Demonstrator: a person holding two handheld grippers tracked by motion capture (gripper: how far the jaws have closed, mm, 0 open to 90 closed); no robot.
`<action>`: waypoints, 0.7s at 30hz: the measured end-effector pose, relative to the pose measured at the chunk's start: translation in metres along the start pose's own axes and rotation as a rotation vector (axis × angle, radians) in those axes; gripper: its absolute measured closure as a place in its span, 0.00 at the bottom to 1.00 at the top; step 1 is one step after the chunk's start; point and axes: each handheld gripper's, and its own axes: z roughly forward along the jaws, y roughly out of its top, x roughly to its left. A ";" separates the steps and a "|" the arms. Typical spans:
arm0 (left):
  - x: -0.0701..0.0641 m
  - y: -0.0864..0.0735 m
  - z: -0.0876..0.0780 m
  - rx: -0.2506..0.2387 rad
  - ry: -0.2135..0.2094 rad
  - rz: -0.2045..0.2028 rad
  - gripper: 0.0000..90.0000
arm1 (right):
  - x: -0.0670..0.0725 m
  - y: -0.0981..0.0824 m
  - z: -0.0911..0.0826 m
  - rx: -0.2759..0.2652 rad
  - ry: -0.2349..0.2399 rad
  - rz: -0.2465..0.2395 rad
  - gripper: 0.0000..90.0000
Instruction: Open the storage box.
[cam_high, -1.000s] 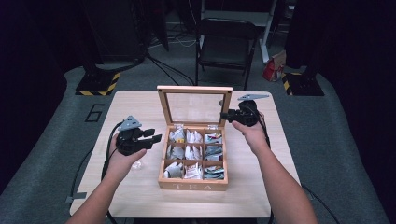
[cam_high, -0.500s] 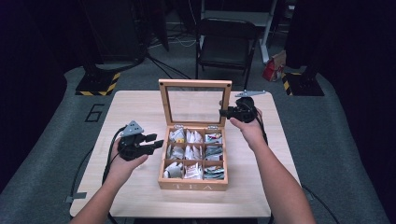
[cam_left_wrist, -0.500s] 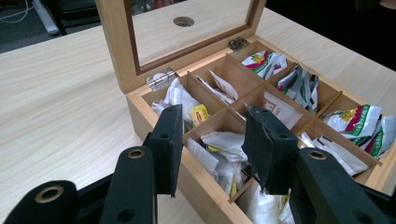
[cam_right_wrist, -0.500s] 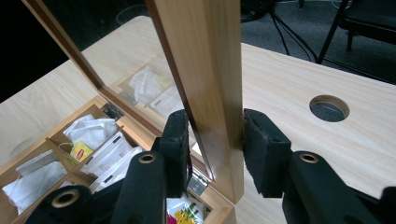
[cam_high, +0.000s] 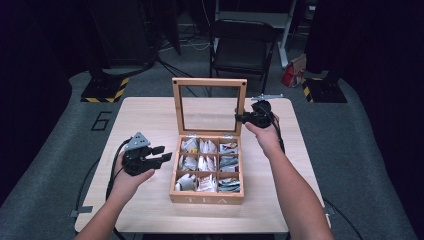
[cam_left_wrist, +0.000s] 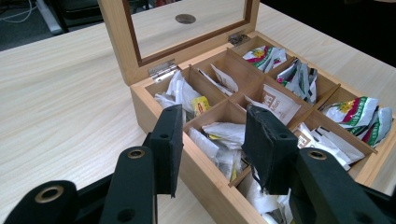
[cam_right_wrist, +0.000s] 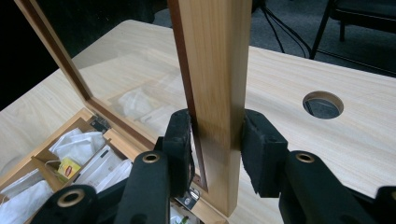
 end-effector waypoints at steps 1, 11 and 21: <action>0.000 -0.001 0.000 -0.001 0.000 0.000 0.64 | -0.001 0.000 0.001 -0.001 -0.002 -0.001 0.72; -0.002 -0.009 0.002 0.004 -0.012 -0.016 0.64 | 0.002 0.001 0.007 0.004 -0.040 -0.010 0.67; -0.003 -0.016 0.005 0.003 -0.016 -0.037 0.64 | 0.005 0.000 0.007 0.017 -0.061 -0.007 0.64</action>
